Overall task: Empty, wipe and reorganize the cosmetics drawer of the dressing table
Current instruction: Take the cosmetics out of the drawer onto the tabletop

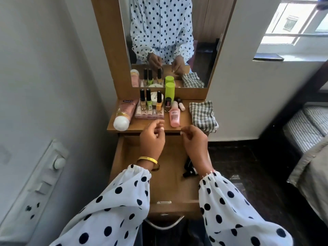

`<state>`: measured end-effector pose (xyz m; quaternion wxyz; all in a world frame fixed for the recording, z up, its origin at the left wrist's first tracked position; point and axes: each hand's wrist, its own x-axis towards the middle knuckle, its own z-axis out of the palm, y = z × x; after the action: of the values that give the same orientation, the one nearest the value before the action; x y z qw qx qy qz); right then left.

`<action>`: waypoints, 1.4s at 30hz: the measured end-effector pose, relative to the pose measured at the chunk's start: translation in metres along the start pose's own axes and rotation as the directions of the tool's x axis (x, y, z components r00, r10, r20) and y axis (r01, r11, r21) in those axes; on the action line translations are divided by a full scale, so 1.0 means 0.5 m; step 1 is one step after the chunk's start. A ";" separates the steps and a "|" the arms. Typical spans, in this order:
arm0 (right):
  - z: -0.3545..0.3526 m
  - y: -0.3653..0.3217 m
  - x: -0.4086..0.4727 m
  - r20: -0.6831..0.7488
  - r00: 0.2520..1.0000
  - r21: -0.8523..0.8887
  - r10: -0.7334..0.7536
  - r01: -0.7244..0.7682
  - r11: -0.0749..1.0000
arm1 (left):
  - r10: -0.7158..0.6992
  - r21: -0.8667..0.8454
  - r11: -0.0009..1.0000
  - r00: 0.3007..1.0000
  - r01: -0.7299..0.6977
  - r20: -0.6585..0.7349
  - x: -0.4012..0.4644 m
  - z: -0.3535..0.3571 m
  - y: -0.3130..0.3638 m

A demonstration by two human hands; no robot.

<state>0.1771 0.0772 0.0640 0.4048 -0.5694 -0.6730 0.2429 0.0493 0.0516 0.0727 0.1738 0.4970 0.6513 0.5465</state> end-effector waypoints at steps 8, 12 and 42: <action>0.016 0.080 -0.100 0.375 0.903 -0.611 0.211 0.069 0.788 | -0.174 0.077 0.984 0.969 0.163 0.173 -0.115 0.003 -0.064; 0.018 0.078 -0.106 0.374 0.884 -0.686 0.280 0.060 0.725 | -0.230 0.113 0.972 0.943 0.208 0.239 -0.138 -0.001 -0.084; 0.015 0.088 -0.089 0.589 0.749 0.455 0.304 -0.619 0.640 | -0.382 0.241 0.924 0.770 0.298 0.511 -0.146 -0.003 -0.103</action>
<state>0.1972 0.0459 0.0132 0.3195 -0.4836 -0.4532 0.6773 0.0573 -0.0058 0.0044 0.4122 0.5174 0.6912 0.2910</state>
